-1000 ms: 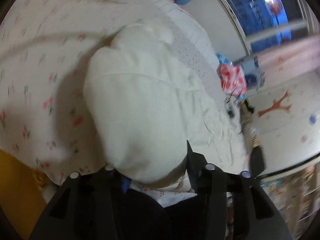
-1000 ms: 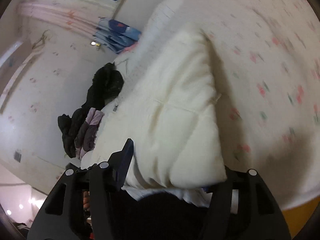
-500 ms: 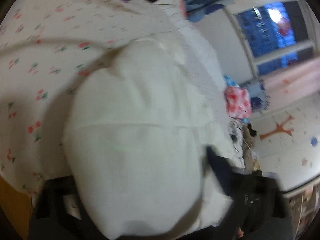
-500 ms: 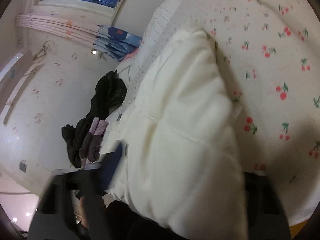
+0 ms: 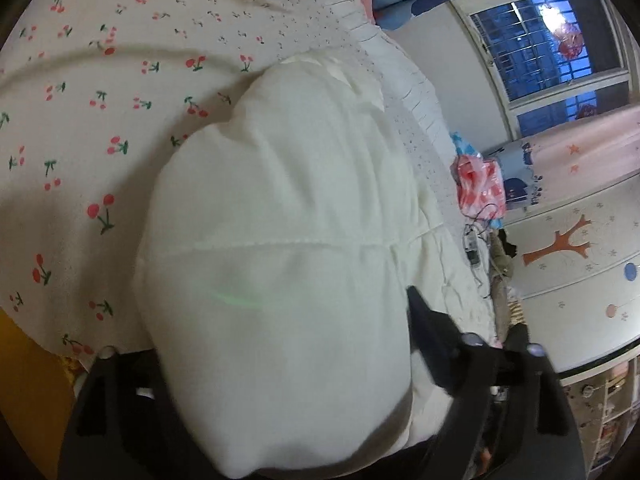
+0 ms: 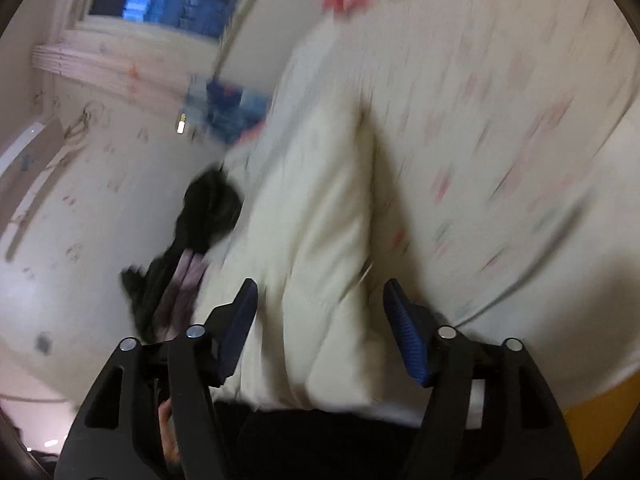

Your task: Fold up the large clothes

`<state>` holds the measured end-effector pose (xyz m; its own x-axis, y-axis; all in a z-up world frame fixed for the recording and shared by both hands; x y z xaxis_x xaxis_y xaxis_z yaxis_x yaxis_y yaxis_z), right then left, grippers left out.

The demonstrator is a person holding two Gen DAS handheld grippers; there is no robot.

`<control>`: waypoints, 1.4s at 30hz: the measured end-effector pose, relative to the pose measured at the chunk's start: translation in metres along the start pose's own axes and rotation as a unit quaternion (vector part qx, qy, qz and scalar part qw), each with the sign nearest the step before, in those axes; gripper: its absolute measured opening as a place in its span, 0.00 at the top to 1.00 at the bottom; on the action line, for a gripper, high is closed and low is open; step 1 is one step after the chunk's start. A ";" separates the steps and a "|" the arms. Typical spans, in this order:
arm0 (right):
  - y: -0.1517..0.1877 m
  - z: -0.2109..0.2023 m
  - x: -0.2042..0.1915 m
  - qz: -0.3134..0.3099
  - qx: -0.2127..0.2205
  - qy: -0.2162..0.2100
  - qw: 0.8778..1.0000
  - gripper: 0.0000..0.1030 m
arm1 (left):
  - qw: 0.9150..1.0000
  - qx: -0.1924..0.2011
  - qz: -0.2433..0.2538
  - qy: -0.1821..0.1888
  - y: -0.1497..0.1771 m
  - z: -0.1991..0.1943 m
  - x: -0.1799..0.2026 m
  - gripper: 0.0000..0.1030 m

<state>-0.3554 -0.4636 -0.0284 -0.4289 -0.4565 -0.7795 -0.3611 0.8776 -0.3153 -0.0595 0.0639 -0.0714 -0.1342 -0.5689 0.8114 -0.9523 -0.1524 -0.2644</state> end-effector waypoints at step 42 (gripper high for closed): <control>0.004 0.357 -0.254 -0.403 -0.197 0.244 0.860 0.06 | 0.999 0.027 -0.030 0.007 0.003 0.000 -0.009 0.12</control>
<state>0.0474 -0.2921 -0.0246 -0.1694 -0.9847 -0.0420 -0.9152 0.1730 -0.3641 -0.0607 0.0683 -0.0793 -0.0817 -0.5466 0.8334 -0.9427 -0.2290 -0.2426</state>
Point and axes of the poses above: each gripper's, at about its wrist camera, not at the fingertips, and z roughly the way its jaws point, x to its right, y to its underside, the point moved 7 cm from there along z, roughly the way its jaws point, and after that the axes turned 10 degrees about y, right-handed, at the moved point
